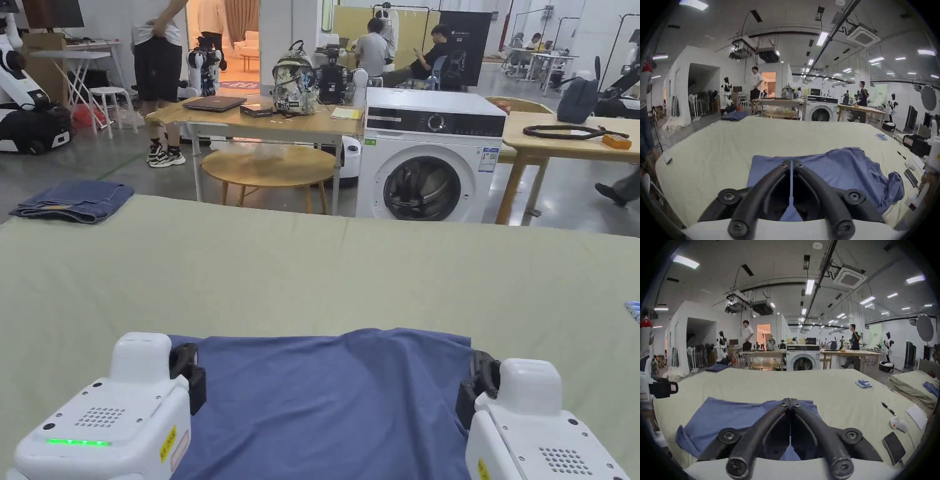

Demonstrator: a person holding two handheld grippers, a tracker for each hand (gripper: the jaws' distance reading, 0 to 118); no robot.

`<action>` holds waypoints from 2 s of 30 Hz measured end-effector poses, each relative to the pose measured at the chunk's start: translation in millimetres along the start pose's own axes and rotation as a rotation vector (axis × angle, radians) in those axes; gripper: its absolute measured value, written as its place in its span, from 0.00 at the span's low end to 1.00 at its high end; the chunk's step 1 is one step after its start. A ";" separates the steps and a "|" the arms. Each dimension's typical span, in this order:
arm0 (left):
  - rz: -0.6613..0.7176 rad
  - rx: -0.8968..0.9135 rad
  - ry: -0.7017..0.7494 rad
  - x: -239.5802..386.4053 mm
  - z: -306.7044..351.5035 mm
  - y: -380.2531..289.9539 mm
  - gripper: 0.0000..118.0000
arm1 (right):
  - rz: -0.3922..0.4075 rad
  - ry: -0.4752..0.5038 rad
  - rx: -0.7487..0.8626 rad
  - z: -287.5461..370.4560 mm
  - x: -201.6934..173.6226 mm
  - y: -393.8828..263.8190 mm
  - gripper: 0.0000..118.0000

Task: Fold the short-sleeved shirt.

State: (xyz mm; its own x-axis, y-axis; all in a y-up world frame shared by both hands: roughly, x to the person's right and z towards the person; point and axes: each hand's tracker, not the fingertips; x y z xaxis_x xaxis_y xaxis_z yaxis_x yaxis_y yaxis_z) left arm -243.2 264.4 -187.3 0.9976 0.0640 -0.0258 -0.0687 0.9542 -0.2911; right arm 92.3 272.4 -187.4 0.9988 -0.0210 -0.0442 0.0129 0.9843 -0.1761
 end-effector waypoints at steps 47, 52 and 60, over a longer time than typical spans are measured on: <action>-0.027 -0.635 0.098 -133.6 -287.6 6.3 0.00 | -0.020 -0.048 -0.495 -196.6 96.0 -0.7 0.10; -0.014 -0.584 0.114 -147.3 -269.4 20.9 0.00 | -0.050 -0.028 -0.656 -286.0 131.0 1.8 0.57; -0.011 -0.588 0.133 -154.4 -261.0 21.4 0.00 | -0.079 0.011 -0.860 -365.2 140.6 -23.5 0.61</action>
State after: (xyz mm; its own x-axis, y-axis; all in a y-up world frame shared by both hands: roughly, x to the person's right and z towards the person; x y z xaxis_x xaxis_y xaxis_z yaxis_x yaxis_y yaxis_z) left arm -400.3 198.6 -439.2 0.9916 -0.0184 -0.1282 -0.0879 0.6310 -0.7708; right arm 215.3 182.3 -548.6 0.9959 -0.0897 -0.0095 0.0373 0.5052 -0.8622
